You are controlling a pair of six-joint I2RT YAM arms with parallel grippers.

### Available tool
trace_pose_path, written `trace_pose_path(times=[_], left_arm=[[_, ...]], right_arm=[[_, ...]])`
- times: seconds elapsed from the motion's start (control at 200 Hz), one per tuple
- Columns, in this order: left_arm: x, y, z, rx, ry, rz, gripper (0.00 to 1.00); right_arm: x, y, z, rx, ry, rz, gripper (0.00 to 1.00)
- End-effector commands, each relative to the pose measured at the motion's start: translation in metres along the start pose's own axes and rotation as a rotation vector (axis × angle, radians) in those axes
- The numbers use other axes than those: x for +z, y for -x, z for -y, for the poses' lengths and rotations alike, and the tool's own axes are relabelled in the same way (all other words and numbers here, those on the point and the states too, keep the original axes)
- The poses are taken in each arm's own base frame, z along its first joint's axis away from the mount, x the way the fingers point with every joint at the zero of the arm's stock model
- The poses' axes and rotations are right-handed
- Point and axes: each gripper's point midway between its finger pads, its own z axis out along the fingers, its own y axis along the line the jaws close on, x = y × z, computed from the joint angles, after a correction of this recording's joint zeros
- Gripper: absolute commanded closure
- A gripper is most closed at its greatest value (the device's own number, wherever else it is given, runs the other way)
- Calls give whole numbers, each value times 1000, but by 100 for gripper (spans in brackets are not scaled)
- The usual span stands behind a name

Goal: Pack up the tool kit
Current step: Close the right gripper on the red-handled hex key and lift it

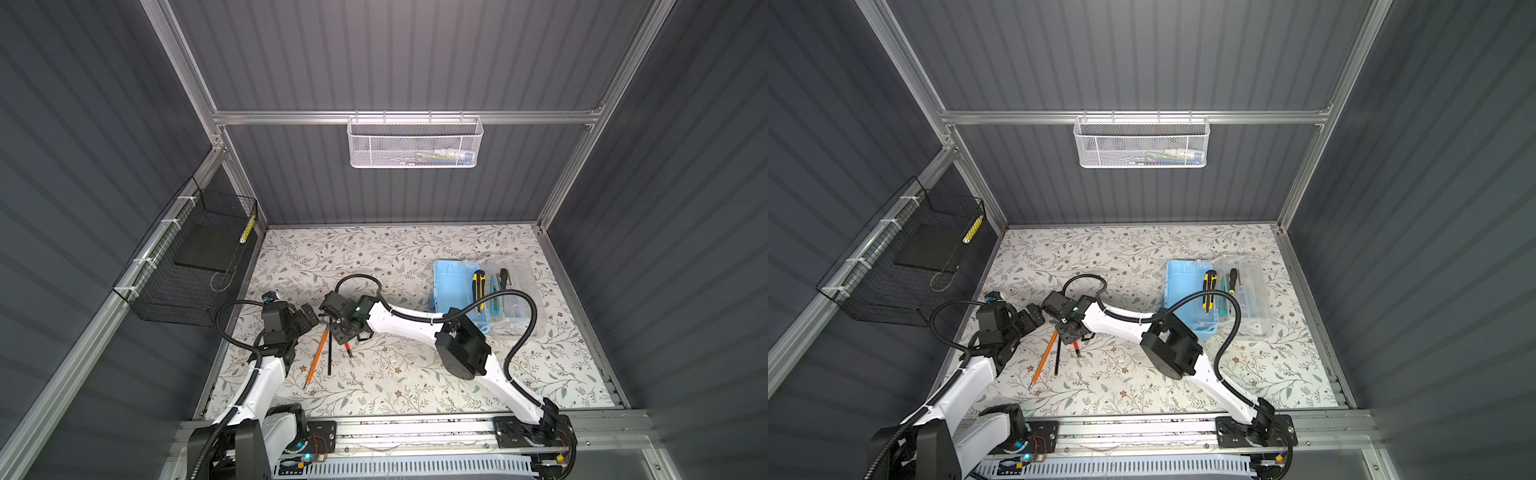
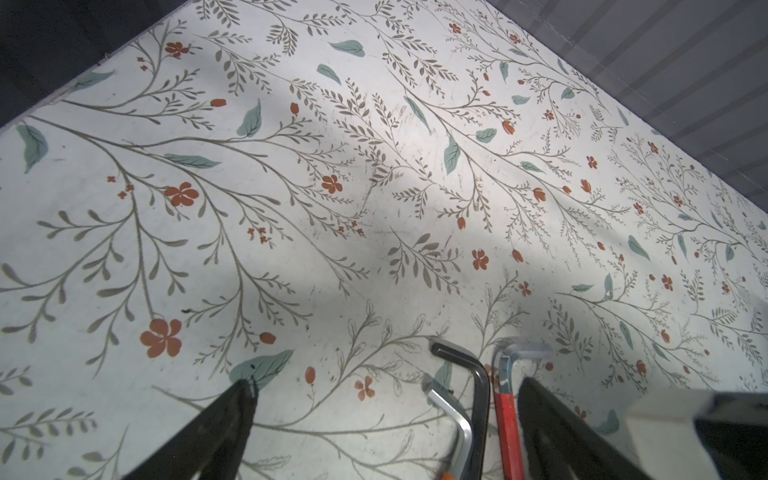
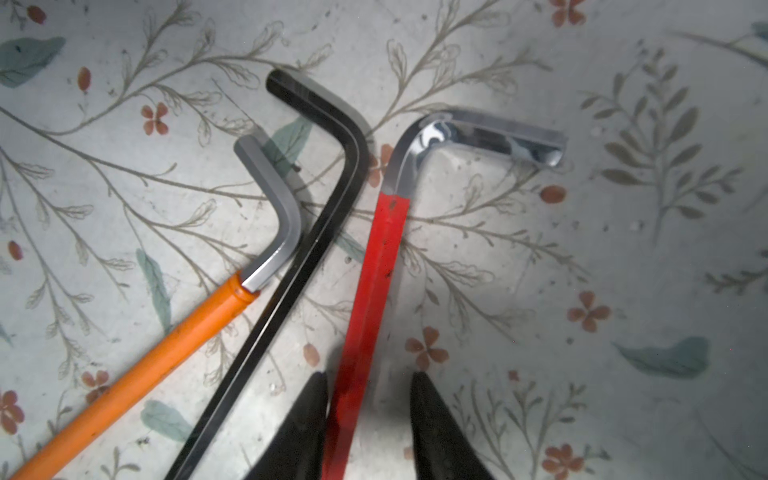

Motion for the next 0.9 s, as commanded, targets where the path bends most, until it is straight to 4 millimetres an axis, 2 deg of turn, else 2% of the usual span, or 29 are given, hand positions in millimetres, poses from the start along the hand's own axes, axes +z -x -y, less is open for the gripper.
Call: trace_pose_path(times=[0.0, 0.225, 0.455, 0.721, 0.896], left_arm=[[0, 6, 2, -15, -10, 11, 1], [-1, 6, 2, -14, -15, 13, 1], [0, 6, 3, -9, -22, 10, 1], [0, 6, 4, -9, -23, 9, 1], [1, 6, 5, -6, -27, 6, 1]], right_arm=[[16, -14, 8, 5, -25, -54, 72], [20, -22, 18, -8, -81, -73, 80], [12, -15, 22, -6, -99, -49, 89], [-20, 0, 31, 48, -101, 43, 100], [-43, 4, 46, 92, -125, 78, 100]])
